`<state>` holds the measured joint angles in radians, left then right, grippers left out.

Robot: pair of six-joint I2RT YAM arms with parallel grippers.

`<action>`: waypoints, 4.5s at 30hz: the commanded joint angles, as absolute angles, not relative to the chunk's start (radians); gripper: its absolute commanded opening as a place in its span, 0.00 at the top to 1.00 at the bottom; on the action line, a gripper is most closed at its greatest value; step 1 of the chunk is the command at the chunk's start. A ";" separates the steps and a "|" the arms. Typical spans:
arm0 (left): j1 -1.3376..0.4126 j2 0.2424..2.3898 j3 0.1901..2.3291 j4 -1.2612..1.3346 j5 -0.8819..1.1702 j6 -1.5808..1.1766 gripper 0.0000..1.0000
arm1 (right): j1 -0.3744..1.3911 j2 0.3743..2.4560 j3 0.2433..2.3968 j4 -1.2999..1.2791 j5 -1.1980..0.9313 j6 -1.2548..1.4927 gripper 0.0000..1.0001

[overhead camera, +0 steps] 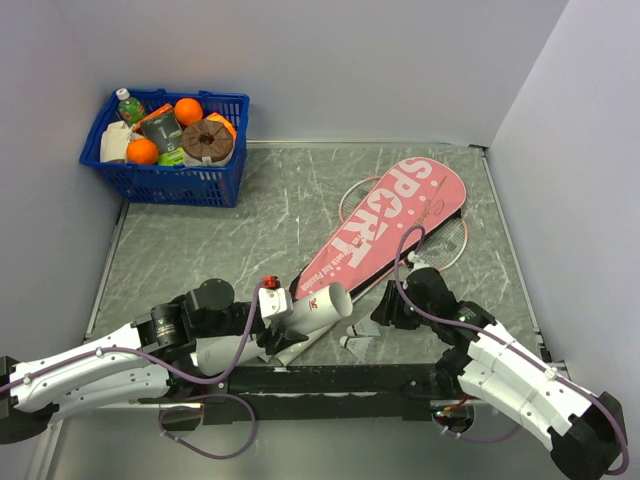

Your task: Pack up the badminton gear

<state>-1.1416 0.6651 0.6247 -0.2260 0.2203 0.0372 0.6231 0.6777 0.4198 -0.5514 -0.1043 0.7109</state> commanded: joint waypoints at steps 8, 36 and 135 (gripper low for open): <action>-1.144 0.676 0.650 -0.163 0.219 0.029 0.99 | 0.607 0.687 0.318 -0.299 -0.247 0.683 0.49; -1.144 0.684 0.655 -0.167 0.225 0.029 0.99 | 0.600 0.506 0.781 -0.747 -0.114 0.519 1.00; -1.144 0.681 0.661 -0.170 0.213 0.021 0.99 | 0.904 0.508 0.713 -1.008 0.101 0.896 0.40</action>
<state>-1.1431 0.7017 0.6247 -0.2359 0.2249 0.0364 0.9051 0.5030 0.7731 -0.9012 0.0761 0.7906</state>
